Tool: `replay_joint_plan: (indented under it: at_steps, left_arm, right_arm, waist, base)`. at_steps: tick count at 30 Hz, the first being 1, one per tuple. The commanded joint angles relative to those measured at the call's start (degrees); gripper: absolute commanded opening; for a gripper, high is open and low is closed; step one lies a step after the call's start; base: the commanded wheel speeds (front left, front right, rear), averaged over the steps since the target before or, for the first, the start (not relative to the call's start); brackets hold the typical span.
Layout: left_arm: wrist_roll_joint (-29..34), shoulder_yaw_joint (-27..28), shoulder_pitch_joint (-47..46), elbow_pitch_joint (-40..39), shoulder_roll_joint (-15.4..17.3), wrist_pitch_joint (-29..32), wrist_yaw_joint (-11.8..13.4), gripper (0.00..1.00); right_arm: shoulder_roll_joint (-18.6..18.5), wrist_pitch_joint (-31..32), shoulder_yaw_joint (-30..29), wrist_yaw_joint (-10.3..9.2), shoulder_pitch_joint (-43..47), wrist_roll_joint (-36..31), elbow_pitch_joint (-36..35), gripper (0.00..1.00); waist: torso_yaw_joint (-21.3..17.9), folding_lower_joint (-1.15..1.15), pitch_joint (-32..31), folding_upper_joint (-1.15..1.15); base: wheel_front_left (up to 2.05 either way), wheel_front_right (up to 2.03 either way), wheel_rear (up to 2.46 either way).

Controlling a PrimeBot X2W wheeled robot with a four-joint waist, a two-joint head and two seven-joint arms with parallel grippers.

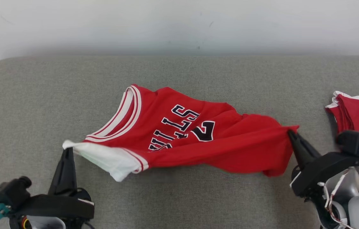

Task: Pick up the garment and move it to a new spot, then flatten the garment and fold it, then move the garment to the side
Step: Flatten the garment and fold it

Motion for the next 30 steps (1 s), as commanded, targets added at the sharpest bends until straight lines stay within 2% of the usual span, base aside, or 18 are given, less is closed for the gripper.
replay_joint_plan:
  at_steps: [1,6,9,13,16,18,19,20,23,25,30]
  left_arm:
    - [-1.6,0.9,1.1,-2.6,-0.3,-0.3,-0.7,0.0]
    - [-8.4,3.9,-0.5,-11.9,-1.6,1.4,-2.4,0.0]
    - [-12.7,6.0,-3.8,-16.5,-1.5,3.8,-2.3,0.0]
    - [-14.7,8.3,-14.5,-17.9,1.6,8.3,-1.5,0.0]
    - [-14.6,9.9,-26.8,-14.8,4.9,11.5,0.1,0.0]
    - [-14.3,10.5,-35.9,-11.7,6.6,13.5,1.1,0.0]
    - [-12.8,10.0,-44.7,-8.2,8.6,15.0,1.5,0.0]
    - [-12.0,9.8,-48.8,-6.2,9.3,15.4,1.8,0.0]
    - [-8.9,7.9,-60.2,-1.0,10.9,15.4,1.1,0.0]
    - [-7.5,7.0,-63.9,-0.1,11.1,14.9,0.5,0.0]
    - [-1.9,5.4,-77.4,3.7,9.7,7.2,-1.8,0.0]
  right_arm:
    - [0.0,-0.7,-0.4,-0.14,-0.8,1.7,-2.2,0.0]
    - [0.0,0.4,-0.1,-0.14,-3.4,7.7,-8.8,0.0]
    - [-0.3,3.2,0.6,-0.14,-7.4,8.6,-11.0,0.0]
    - [-3.0,5.8,3.3,-0.14,-18.0,9.3,-8.1,0.0]
    - [-5.3,5.3,6.6,-0.13,-29.3,10.3,-2.7,0.0]
    - [-7.0,3.4,8.9,-0.13,-37.6,10.2,1.9,0.0]
    - [-8.0,0.6,9.6,-0.13,-45.1,9.3,7.6,0.0]
    - [-8.3,-1.2,10.3,-0.13,-48.8,8.5,10.2,0.0]
    - [-8.1,-7.2,10.9,-0.13,-58.7,5.8,17.8,0.0]
    - [-8.5,-9.1,11.3,-0.13,-61.8,4.5,19.8,0.0]
    - [-7.9,-21.5,8.6,-0.13,-74.2,-0.8,27.9,0.0]
  waist:
    - [-0.3,0.0,0.3,0.0]
    - [-1.6,0.0,2.8,0.0]
    - [-2.7,0.0,6.3,0.0]
    - [-4.2,0.0,13.1,0.0]
    - [-5.4,0.0,18.6,0.0]
    - [-6.3,0.0,22.3,0.0]
    - [-6.9,0.0,25.5,0.0]
    - [-7.1,0.0,26.6,0.0]
    - [-7.7,0.0,28.6,0.0]
    - [-7.7,0.0,29.2,0.0]
    - [-8.0,0.0,30.9,0.0]
  base:
    - [0.0,0.0,0.0]
    - [0.0,0.0,0.0]
    - [0.0,0.0,0.0]
    - [0.0,0.0,0.0]
    - [0.0,0.0,0.0]
    - [0.0,0.0,0.0]
    - [0.0,0.0,0.0]
    - [0.0,0.0,0.0]
    - [0.0,0.0,0.0]
    - [0.0,0.0,0.0]
    - [0.0,0.0,0.0]
